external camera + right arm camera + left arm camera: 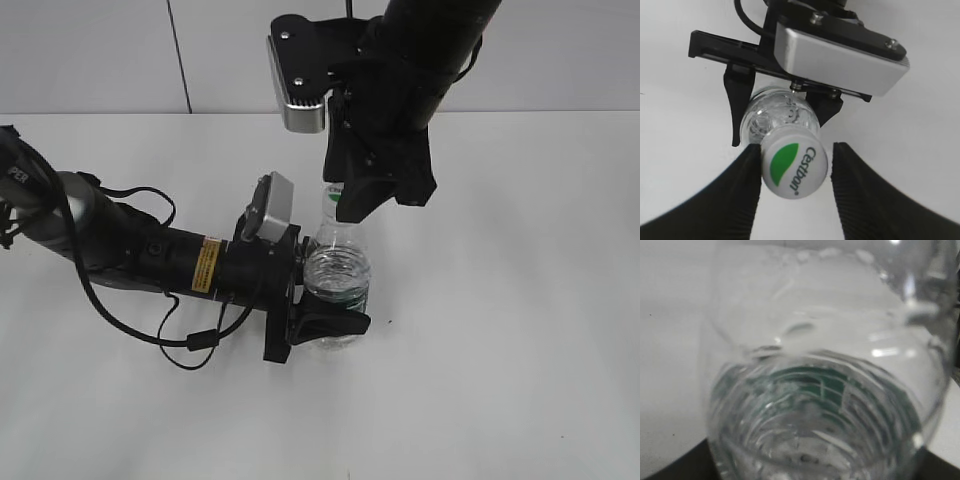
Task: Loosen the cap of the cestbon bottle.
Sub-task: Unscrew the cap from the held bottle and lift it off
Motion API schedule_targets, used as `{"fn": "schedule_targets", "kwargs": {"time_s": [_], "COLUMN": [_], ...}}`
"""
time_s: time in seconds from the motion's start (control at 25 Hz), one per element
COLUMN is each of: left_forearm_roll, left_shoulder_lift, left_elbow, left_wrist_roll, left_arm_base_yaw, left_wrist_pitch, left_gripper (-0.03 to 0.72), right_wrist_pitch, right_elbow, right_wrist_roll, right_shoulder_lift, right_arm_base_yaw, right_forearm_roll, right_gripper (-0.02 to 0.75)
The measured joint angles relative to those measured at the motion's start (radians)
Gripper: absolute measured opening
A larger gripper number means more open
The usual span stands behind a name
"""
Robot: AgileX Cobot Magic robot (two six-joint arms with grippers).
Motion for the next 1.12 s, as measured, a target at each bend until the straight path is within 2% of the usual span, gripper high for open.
{"fn": "schedule_targets", "kwargs": {"time_s": [0.28,0.6,0.76,0.92,1.12], "left_forearm_roll": [0.007,0.009,0.009,0.009,0.009], "left_shoulder_lift": [0.0,0.0,0.0,0.0,0.0], "left_elbow": [0.0,0.0,0.0,0.0,0.0], "left_wrist_roll": [0.0,0.0,0.0,0.0,0.0], "left_arm_base_yaw": [0.0,0.0,0.0,0.0,0.0], "left_wrist_pitch": [-0.003,-0.004,-0.004,-0.004,-0.005], "left_gripper": [0.406,0.406,0.406,0.406,0.406], "right_wrist_pitch": [0.0,0.065,0.051,-0.034,-0.028], "right_elbow": [0.0,0.0,0.0,-0.006,-0.015], "right_wrist_roll": [0.031,0.16,0.269,0.536,1.088], "right_shoulder_lift": [0.0,-0.032,-0.096,-0.124,-0.124], "right_arm_base_yaw": [0.0,0.0,0.0,0.0,0.0], "right_forearm_roll": [0.026,0.036,0.036,0.035,0.034], "right_gripper": [0.472,0.484,0.484,0.484,0.484]}}
